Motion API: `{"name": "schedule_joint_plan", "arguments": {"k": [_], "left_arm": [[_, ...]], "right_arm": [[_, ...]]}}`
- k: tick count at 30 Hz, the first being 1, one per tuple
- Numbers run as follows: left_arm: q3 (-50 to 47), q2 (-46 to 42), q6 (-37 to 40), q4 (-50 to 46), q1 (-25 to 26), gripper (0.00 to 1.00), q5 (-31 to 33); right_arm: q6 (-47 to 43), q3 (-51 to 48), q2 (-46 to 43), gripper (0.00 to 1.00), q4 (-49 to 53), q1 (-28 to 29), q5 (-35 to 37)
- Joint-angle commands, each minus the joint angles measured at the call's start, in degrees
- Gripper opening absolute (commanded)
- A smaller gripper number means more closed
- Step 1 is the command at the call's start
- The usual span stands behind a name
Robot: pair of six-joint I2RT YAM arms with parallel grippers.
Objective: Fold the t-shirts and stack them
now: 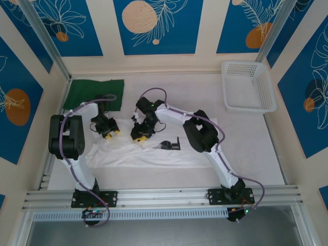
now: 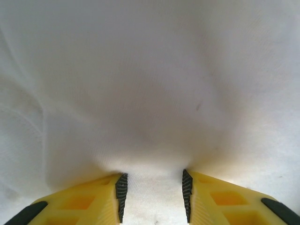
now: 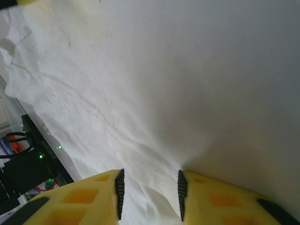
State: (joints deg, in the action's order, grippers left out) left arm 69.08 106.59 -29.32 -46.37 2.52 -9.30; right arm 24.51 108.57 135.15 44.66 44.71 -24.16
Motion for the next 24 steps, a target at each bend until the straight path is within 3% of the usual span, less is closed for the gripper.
{"name": "schedule_joint_plan", "arguments": {"k": [1, 5, 9, 13, 16, 24], "left_arm": [[2.7, -0.8, -1.0, -1.1, -0.5, 0.44, 4.1], [5.7, -4.2, -1.9, -2.4, 0.8, 0.51, 6.0], [7.6, -4.7, -3.7, -2.8, 3.9, 0.50, 5.5], [6.2, -2.5, -7.8, 0.3, 7.1, 0.46, 4.5], [4.2, 0.1, -11.3, 4.3, 8.2, 0.45, 3.5], [9.6, 10.2, -11.5, 4.6, 12.8, 0.44, 4.6]], "right_arm": [[2.5, -5.3, -9.8, 0.40, -4.0, -2.6, 0.9], [6.2, -16.1, -21.8, 0.44, -9.1, -7.5, 3.7], [8.1, -25.1, -28.5, 0.43, -5.1, -15.1, 15.7], [10.9, -30.6, -29.5, 0.40, -0.3, -23.2, 25.0], [12.8, -34.7, -29.6, 0.39, -3.9, -27.5, 25.5], [19.0, -34.0, -23.4, 0.38, 1.1, -30.5, 28.4]]}}
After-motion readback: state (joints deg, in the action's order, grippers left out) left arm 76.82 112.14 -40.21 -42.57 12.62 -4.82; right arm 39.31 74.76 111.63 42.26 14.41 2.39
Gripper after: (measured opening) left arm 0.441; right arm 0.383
